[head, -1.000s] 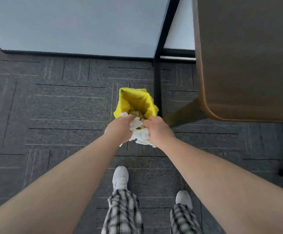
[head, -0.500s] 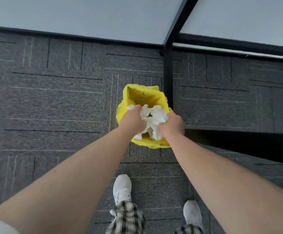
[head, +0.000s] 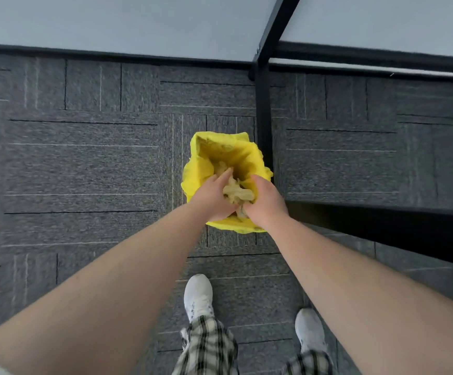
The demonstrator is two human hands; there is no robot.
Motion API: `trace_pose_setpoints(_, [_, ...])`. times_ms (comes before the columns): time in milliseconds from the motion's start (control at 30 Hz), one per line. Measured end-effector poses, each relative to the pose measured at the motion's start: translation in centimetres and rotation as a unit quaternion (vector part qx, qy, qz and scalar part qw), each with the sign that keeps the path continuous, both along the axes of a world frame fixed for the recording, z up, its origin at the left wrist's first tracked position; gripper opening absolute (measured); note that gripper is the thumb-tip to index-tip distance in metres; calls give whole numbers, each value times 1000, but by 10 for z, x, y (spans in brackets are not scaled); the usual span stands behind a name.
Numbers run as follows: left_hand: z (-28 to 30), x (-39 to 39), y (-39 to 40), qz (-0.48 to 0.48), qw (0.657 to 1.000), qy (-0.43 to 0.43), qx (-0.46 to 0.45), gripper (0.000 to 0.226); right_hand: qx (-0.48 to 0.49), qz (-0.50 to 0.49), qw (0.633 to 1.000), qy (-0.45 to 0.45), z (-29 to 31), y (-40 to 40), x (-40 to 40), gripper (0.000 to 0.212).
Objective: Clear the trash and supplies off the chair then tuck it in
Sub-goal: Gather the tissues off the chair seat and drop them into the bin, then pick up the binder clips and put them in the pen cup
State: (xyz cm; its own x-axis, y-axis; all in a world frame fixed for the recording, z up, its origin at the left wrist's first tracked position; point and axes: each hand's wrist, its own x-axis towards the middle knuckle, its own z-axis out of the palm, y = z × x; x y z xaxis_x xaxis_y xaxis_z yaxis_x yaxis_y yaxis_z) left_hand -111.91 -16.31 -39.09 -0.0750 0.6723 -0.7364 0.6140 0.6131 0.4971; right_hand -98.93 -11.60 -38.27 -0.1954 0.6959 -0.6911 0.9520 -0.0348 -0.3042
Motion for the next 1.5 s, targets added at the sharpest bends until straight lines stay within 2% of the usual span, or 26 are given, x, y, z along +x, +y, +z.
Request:
trace_pose_setpoints(300, [84,-3,-19,-183,974,99,-86,98,-16,-29,999,38,70,-39,37,58])
trace_pose_setpoints(467, [143,29,-21,-270,948,138,-99,90,-39,-18,999,20,115,-65,80,71])
trace_pose_setpoints(633, [186,87,-29,-340,918,166,-117,87,-47,8,998,37,150,-94,150,75])
trace_pose_setpoints(800, [207,178,-35,-439,867,202,-121,87,-26,-7,999,32,174,-111,259,76])
trace_pose_setpoints(900, [223,237,-37,-466,855,199,-111,86,-9,-5,1000,23,188,-117,322,76])
trace_pose_setpoints(1000, [244,318,-39,-516,829,195,-96,88,9,-24,1000,10,212,-125,400,77])
trace_pose_setpoints(1167, [291,455,-12,-570,800,183,-26,87,56,-85,995,0,260,-125,524,81])
trace_pose_setpoints(1333, [353,575,39,-606,765,201,88,84,121,-161,979,-40,317,-112,640,79])
trace_pose_setpoints(1500, [394,674,94,-649,709,197,192,82,162,-227,958,-68,365,-95,734,77])
